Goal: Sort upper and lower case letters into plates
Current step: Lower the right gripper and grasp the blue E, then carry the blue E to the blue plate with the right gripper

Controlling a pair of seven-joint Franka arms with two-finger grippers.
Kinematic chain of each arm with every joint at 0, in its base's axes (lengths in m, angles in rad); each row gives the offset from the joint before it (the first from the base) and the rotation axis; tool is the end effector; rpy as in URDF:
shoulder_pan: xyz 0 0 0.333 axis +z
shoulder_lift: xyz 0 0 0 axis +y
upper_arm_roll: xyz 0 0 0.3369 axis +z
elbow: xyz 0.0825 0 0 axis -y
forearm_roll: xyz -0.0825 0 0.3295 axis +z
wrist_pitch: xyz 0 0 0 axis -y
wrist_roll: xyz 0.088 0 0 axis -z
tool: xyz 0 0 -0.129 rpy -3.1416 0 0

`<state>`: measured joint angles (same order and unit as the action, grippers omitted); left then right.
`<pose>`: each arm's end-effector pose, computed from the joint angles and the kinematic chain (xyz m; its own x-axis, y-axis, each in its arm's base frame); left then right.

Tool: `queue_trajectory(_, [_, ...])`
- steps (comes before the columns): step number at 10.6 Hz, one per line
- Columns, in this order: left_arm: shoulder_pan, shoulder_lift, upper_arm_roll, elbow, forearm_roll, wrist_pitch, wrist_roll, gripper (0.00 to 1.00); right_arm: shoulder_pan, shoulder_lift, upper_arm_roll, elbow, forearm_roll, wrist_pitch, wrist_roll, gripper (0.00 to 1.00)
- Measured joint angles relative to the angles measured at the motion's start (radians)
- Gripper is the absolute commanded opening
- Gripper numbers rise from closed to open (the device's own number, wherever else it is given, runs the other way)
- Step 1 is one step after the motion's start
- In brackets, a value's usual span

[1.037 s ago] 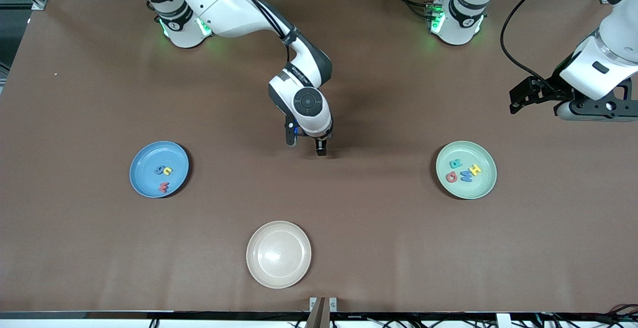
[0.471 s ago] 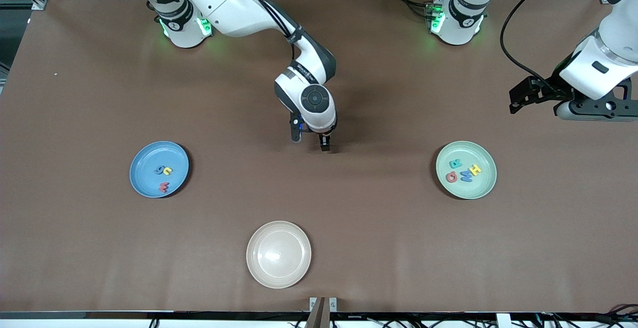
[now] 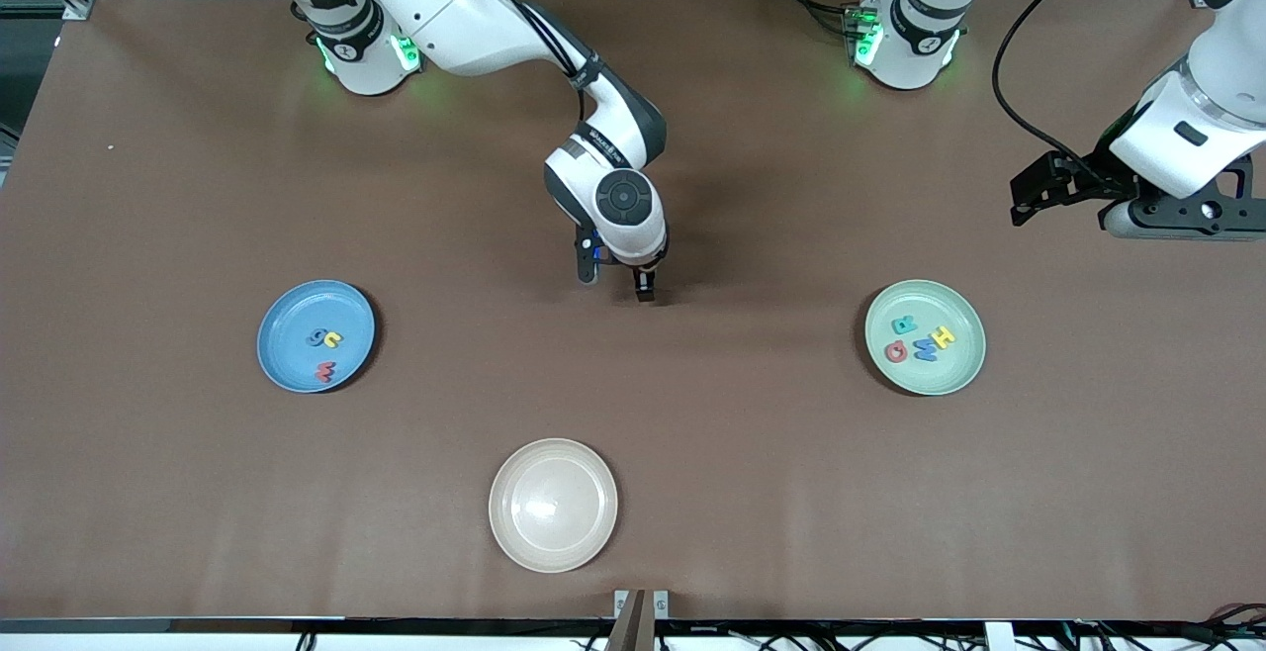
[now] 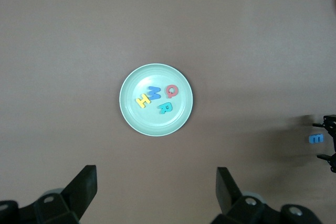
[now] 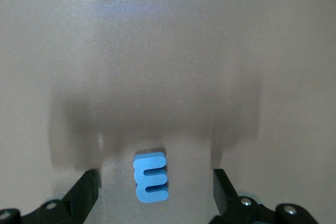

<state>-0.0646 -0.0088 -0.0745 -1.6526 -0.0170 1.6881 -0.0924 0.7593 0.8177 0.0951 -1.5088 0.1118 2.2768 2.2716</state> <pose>0.5026 -0.0726 0.6039 0.9981 -0.0446 0.0426 -0.0455 -0.9988 0.0203 0.4522 0.5087 0.2064 0.0449 -0.9959 -0.0790 -0.9887 -0.0556 0.1390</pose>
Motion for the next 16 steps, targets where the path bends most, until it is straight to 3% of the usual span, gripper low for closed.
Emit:
queue_trajectory(4, [0.000,0.000,0.000,-0.001,0.000,0.000,0.000,1.00,0.000,0.001,-0.002,0.000,0.000,0.012,0.000,0.63])
queue_trajectory(11, [0.000,0.000,0.000,-0.001,0.000,0.000,0.000,1.00,0.000,0.001,-0.003,0.001,-0.003,0.022,0.000,0.55])
queue_trajectory(16, [0.000,0.000,0.000,-0.001,0.000,0.000,0.000,1.00,0.000,0.001,-0.003,0.001,-0.004,0.024,0.000,0.29])
